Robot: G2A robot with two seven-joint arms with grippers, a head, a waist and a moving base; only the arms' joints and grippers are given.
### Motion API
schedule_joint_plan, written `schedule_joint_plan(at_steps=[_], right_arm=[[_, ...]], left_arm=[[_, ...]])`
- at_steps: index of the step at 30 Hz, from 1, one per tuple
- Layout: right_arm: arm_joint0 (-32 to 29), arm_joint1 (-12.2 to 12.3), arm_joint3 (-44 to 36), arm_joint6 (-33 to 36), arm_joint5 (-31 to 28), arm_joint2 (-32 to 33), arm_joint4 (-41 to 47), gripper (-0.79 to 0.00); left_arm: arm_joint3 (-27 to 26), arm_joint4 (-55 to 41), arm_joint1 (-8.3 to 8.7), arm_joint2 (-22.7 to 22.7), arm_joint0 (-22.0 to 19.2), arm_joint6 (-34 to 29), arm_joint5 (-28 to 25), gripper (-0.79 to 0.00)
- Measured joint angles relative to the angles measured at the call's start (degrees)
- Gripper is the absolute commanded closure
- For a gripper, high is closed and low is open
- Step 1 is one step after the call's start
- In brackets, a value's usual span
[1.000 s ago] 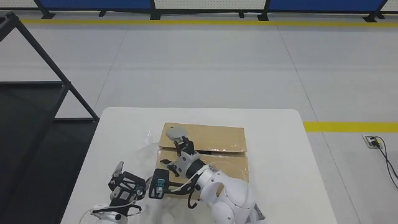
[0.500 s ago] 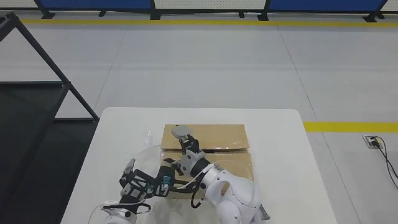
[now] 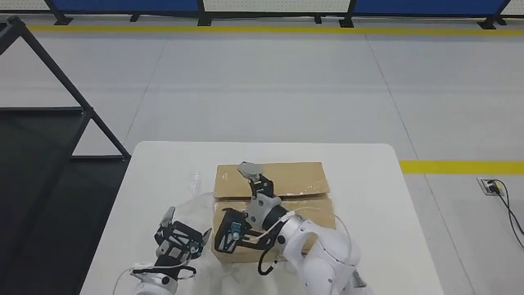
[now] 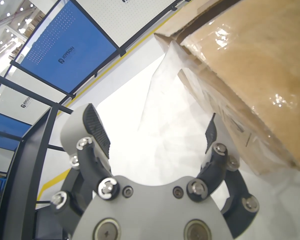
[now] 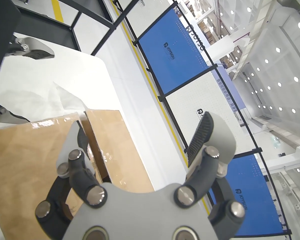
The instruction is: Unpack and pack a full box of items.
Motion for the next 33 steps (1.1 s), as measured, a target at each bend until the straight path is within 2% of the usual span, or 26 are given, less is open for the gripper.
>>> schedule_joint_plan(at_steps=[4,8,11,13,17,18,20,24,33], right_arm=[[0.4,0.6,-0.3,-2.0,-4.5,6.0,9.5,-0.785],[0.8,1.7,-1.2,-0.6,-15.4,15.1,21.3,-0.785],[2.0,2.6,1.2,1.0,-21.3,21.7,31.8,-0.785],[2.9,3.5,3.9,3.2,-21.5,24.4,39.2,-0.785],[5.2,5.7,8.1,13.6,-21.3,28.9,58.1,-0.785],[5.2,5.7,8.1,15.0,-21.3,29.0,60.6,-0.785],[5.2,5.7,8.0,14.3,-21.3,28.8,62.2,-0.785],[5.2,5.7,8.0,13.2,-21.3,28.8,58.2,-0.785],[5.0,5.8,9.7,14.1,-21.0,27.5,60.1,-0.785]], left_arm=[[-0.1,0.0,0.04,-0.1,0.0,0.4,0.2,-0.785],[-1.4,-0.5,0.43,-2.1,0.7,3.8,0.5,-0.785],[-2.6,-2.2,0.74,-4.8,1.9,6.6,0.8,-0.785],[-3.3,-4.2,0.90,-6.7,2.6,8.3,0.8,-0.785],[-4.2,-7.5,1.33,-11.1,4.5,13.1,0.9,-0.785],[-4.4,-8.2,1.37,-11.9,4.9,13.9,1.1,-0.785],[-4.6,-10.0,1.41,-12.8,5.5,14.6,1.1,-0.785],[-4.6,-9.9,1.40,-12.7,5.5,14.5,1.1,-0.785],[-4.6,-9.9,1.40,-12.7,5.5,14.5,1.1,-0.785]])
